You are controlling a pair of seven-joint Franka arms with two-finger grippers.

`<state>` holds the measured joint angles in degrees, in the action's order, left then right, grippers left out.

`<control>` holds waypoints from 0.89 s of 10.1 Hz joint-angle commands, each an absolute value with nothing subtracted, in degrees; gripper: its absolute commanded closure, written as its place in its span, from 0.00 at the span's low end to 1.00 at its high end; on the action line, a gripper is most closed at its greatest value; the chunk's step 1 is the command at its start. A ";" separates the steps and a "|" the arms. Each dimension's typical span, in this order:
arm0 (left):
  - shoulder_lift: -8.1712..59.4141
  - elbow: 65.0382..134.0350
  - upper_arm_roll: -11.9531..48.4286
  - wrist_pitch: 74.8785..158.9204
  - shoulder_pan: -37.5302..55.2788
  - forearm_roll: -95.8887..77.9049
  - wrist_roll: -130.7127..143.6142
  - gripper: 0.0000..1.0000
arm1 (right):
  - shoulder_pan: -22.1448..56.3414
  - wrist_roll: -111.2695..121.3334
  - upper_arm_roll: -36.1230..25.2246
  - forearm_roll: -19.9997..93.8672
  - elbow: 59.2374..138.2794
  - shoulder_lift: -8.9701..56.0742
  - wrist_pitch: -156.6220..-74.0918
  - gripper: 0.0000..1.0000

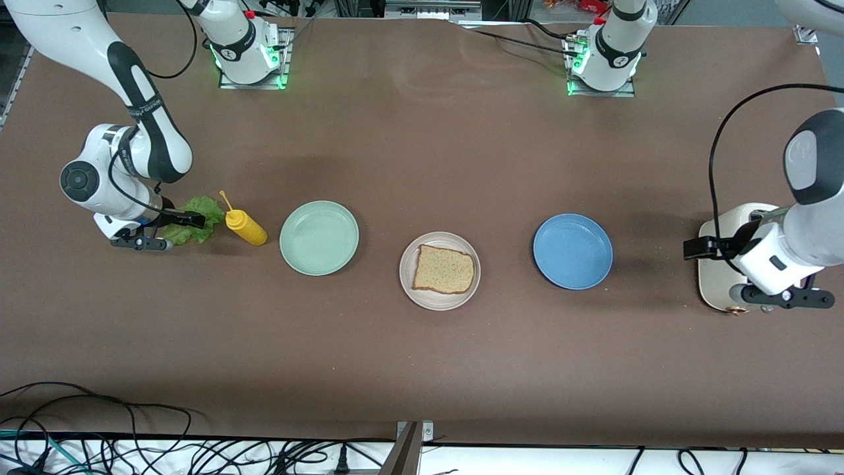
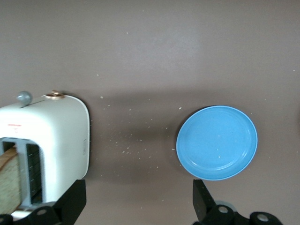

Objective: Make sandwich on beige plate with both arms
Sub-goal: 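Withdraw the left gripper while the right gripper reaches the lettuce leaf, then grasp the lettuce leaf with the right gripper while the left gripper grasps bread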

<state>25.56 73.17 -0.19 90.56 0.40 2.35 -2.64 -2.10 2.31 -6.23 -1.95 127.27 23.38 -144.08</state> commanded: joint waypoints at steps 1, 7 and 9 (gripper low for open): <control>22.25 74.09 0.26 87.11 0.26 4.39 -2.46 0.00 | -2.29 2.03 -6.15 -2.81 126.83 24.70 -144.85 0.75; 16.37 77.06 0.26 82.18 -0.70 4.39 -2.64 0.00 | -2.29 3.16 -5.89 -2.90 123.07 20.93 -136.89 1.00; 13.37 79.45 0.26 82.18 -0.61 4.39 -2.64 0.00 | -2.29 4.48 -5.98 -2.81 116.23 20.13 -125.49 1.00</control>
<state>17.45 75.28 -0.22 82.07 -0.41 2.37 -2.64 -2.07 3.29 -6.12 -2.11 120.71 21.56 -133.05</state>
